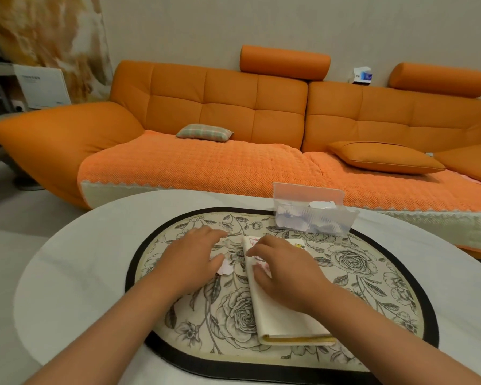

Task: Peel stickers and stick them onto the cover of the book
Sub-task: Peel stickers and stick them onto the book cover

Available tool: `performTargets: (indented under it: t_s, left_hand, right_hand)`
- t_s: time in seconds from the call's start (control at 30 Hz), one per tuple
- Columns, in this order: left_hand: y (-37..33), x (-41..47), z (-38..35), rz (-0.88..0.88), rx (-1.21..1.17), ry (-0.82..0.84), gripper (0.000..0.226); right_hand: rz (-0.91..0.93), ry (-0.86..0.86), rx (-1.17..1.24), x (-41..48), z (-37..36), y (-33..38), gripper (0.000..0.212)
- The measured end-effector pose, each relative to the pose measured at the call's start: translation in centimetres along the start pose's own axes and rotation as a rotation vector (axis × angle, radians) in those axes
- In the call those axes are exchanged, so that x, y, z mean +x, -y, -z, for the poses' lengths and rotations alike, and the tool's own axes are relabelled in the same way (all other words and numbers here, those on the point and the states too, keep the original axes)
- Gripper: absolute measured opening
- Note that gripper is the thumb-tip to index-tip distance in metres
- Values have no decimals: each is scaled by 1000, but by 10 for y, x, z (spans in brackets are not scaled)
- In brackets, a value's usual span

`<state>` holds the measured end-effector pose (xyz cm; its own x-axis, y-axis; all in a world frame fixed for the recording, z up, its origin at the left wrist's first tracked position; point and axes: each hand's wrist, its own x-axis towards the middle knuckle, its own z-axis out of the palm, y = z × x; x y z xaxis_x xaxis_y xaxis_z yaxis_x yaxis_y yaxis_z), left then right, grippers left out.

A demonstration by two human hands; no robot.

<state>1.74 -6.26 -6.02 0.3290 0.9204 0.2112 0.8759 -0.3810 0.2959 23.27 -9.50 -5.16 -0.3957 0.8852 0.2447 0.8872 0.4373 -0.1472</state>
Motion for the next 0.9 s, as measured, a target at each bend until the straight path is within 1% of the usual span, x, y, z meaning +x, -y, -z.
performTargets:
  t_s: [0.13, 0.3, 0.4, 0.5, 0.73, 0.8, 0.9]
  left_hand:
    - [13, -1, 1, 10, -22, 47, 45]
    - [17, -4, -1, -56, -29, 118, 39]
    - [19, -5, -2, -73, -24, 133, 33]
    - [21, -7, -4, -67, -53, 135, 32]
    - [20, -6, -8, -42, -98, 113, 28]
    - [19, -6, -9, -31, -106, 102, 28]
    - [16, -5, -12, 0, -192, 94, 36]
  right_hand:
    - [45, 5, 3, 17, -7, 14, 37]
    - [83, 70, -59, 31, -17, 22, 42]
    - [70, 109, -99, 38, -20, 24, 34]
    - [72, 109, -104, 39, -21, 26, 27]
    - [78, 115, -101, 34, -22, 23, 26]
    - [41, 82, -69, 32, -20, 24, 25]
    - [-156, -37, 157, 31, -14, 23, 17]
